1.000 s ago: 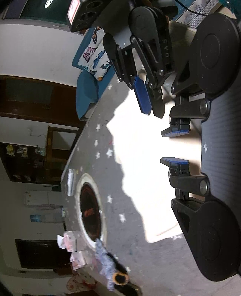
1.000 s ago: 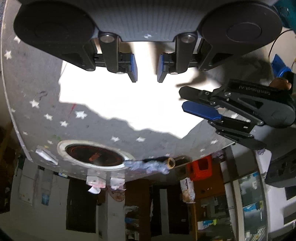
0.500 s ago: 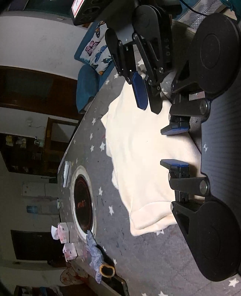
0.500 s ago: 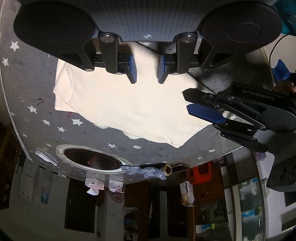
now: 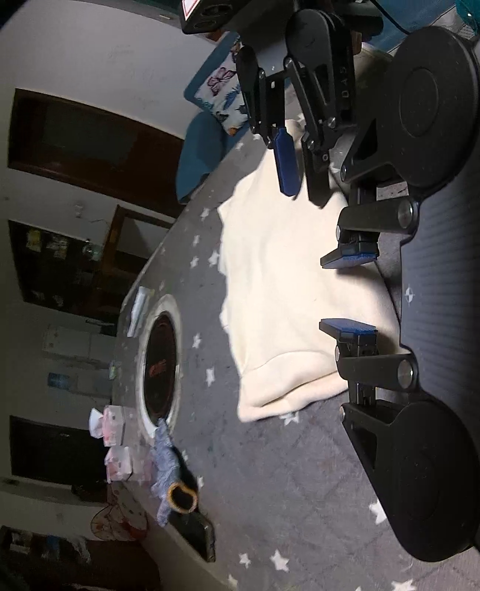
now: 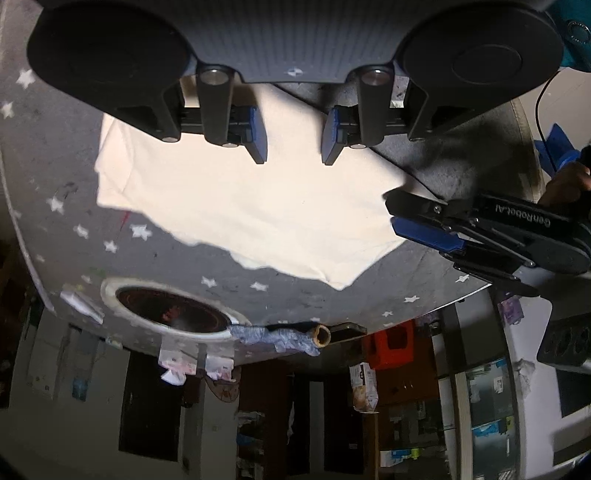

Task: Fold clothes
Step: 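Grasp the shirt edge with the left gripper while the right gripper grasps beside it, then lift the held edge with both grippers and fold it over the shirt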

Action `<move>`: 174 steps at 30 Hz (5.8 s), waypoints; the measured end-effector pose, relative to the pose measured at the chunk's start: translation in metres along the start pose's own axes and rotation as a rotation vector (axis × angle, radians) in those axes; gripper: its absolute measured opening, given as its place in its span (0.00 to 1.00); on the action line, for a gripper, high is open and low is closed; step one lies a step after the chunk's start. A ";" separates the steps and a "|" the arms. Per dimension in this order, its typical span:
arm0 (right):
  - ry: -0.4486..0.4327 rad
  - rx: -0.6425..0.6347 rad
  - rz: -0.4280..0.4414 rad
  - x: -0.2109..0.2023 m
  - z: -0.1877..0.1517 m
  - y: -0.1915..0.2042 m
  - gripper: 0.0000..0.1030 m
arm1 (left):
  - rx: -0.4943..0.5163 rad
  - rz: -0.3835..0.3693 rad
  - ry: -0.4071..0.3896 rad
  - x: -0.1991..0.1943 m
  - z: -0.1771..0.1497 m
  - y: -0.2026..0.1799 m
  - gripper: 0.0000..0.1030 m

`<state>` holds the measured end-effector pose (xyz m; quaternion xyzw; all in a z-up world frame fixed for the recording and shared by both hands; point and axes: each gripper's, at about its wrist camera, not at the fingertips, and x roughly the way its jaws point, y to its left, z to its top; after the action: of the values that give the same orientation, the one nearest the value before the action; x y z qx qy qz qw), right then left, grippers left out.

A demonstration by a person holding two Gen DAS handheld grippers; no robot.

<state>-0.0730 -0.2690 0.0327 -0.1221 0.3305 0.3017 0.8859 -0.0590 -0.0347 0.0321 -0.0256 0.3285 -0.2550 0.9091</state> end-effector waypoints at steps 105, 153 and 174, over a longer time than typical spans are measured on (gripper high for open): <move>-0.120 0.524 -0.179 0.003 -0.034 -0.134 0.08 | -0.503 0.039 0.079 0.055 0.042 0.061 0.14; -0.112 0.637 -0.326 -0.018 -0.075 -0.218 0.20 | -0.188 -0.014 0.168 0.144 0.111 -0.023 0.13; -0.051 0.547 -0.503 -0.043 -0.069 -0.224 0.11 | -0.110 0.001 0.213 0.164 0.112 -0.046 0.30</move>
<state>0.0029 -0.4938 0.0130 0.0492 0.3364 -0.0219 0.9402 0.0961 -0.1673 0.0339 -0.0480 0.4366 -0.2376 0.8664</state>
